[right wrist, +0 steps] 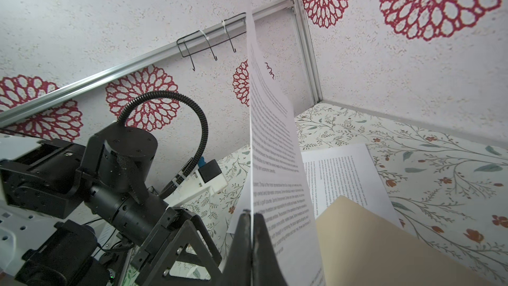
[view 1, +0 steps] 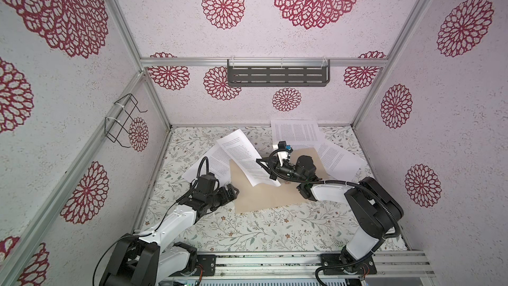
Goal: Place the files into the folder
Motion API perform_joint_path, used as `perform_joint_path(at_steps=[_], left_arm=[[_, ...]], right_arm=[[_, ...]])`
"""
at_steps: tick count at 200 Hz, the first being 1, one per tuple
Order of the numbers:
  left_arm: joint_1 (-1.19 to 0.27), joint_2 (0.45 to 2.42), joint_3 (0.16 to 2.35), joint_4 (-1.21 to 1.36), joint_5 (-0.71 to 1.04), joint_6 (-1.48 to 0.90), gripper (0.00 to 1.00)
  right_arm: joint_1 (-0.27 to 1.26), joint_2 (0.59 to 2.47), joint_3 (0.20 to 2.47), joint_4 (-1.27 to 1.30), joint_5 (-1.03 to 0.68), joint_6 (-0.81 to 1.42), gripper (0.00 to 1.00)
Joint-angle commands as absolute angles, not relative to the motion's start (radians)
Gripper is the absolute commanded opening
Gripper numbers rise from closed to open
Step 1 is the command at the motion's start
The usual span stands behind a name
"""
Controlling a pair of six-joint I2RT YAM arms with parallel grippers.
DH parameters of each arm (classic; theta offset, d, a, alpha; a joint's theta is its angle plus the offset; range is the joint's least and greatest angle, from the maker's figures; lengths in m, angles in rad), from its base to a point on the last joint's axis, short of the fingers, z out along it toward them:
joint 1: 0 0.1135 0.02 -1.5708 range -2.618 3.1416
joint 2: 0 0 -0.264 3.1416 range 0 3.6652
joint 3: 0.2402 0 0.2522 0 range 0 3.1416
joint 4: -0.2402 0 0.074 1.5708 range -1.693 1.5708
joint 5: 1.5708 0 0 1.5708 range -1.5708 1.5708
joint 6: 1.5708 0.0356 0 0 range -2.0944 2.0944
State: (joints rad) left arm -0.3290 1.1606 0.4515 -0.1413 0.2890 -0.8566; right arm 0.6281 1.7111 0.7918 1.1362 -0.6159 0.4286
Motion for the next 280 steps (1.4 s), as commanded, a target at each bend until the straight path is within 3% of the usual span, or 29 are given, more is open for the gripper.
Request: perform_joint_path(at_steps=[1,70,144,280], left_arm=[[-0.322,1.158,0.472,-0.141,0.277,-0.838,0.97],[-0.322,1.184,0.503,-0.146,0.292,-0.827,0.97],[-0.347,1.253,0.604,-0.125,0.336,-0.808,0.98],[-0.416,1.41,0.723,-0.069,0.395,-0.799,0.97]], right_arm=[[0.626,1.729,0.794,1.249,-0.662,0.498,0.0],[0.602,1.725,0.815,1.021,-0.607,0.365,0.0],[0.594,1.795,0.814,1.209,-0.674,0.549,0.0],[0.561,1.834,0.745,1.139,-0.531,0.66,0.0]])
